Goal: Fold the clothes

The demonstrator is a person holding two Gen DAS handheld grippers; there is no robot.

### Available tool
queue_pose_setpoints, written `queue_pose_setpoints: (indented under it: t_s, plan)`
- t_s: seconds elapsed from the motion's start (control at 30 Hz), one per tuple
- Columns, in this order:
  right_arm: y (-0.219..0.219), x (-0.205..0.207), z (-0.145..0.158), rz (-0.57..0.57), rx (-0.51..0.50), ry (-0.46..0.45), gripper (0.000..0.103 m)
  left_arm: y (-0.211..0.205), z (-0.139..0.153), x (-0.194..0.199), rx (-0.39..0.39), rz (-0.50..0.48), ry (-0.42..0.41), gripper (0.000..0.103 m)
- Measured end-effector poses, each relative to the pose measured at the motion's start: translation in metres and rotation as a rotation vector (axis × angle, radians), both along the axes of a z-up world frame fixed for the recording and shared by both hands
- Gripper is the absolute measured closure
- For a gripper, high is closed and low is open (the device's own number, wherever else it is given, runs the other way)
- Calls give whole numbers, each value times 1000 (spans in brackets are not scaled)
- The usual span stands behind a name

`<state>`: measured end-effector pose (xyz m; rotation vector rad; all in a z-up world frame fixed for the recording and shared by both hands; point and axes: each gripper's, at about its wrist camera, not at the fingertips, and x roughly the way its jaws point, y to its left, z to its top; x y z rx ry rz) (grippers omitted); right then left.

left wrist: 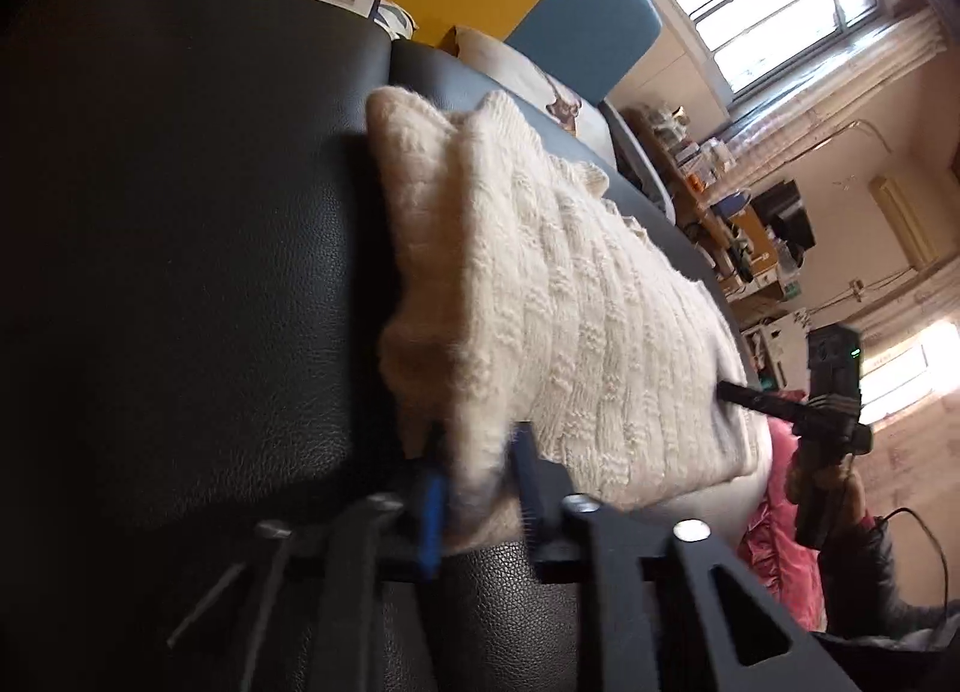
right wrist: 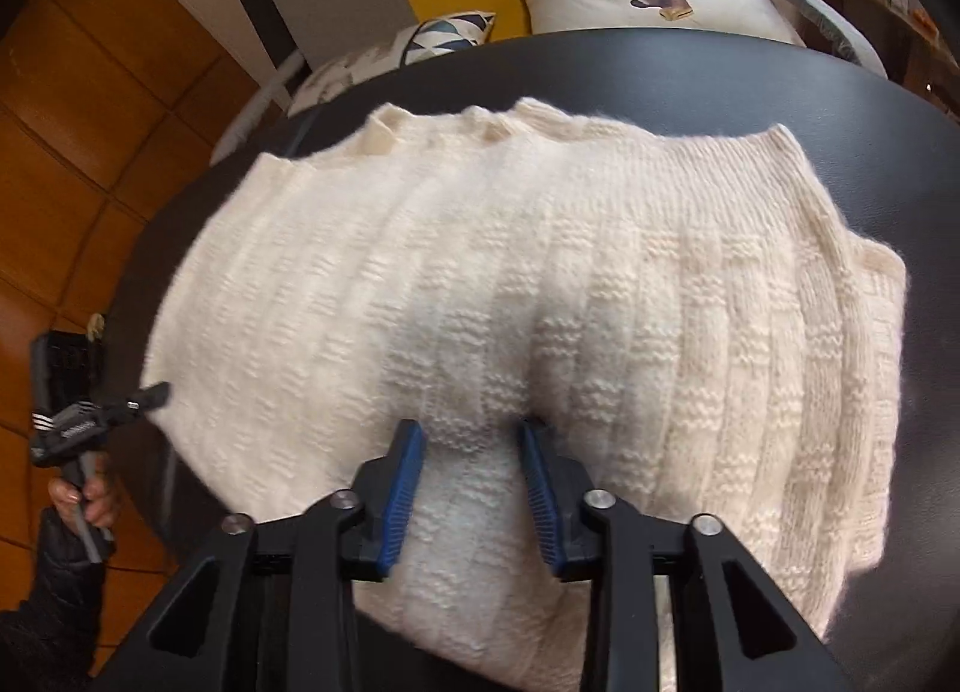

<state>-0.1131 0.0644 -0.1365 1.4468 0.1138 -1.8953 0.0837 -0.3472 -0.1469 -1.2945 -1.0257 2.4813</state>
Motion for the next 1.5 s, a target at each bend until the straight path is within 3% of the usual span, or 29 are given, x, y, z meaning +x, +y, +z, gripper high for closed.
queue_pose_setpoints:
  t_s: [0.13,0.3,0.33,0.4,0.47,0.6,0.67,0.87,1.03,1.27,1.33,1.4,1.5]
  plan:
    - [16,-9,-6,-19,-7,-40,85,9,-5,17,56,11,-24,93]
    - [23,-12,-4,-3,-7,-60,86,25,0,33,74,26,-51,91]
    - [23,-12,-1,5,-7,-56,83,24,4,34,63,39,-45,86]
    - [23,-10,4,11,-29,-48,77,20,14,36,41,65,-34,63]
    - [24,-8,7,2,-49,-31,74,9,24,37,40,116,0,51]
    - [23,-4,14,-32,-72,-6,71,-18,35,20,107,184,45,39]
    - [21,0,18,-34,-65,9,71,-24,28,3,128,176,17,33]
    - [22,2,18,-37,-55,10,71,-39,9,-42,162,150,-73,31]
    - [21,-1,12,-54,-64,-7,71,-36,0,-54,247,105,-82,29]
    - [25,-1,12,-58,-84,-13,71,-6,3,-79,192,25,-83,29]
    - [29,-3,14,-62,-88,-7,71,-2,3,-77,174,11,-81,33]
    - [36,-5,18,-66,-88,7,71,2,1,-74,155,2,-86,78]
    - [50,-10,28,-78,-51,75,71,5,0,-67,157,17,-57,82]
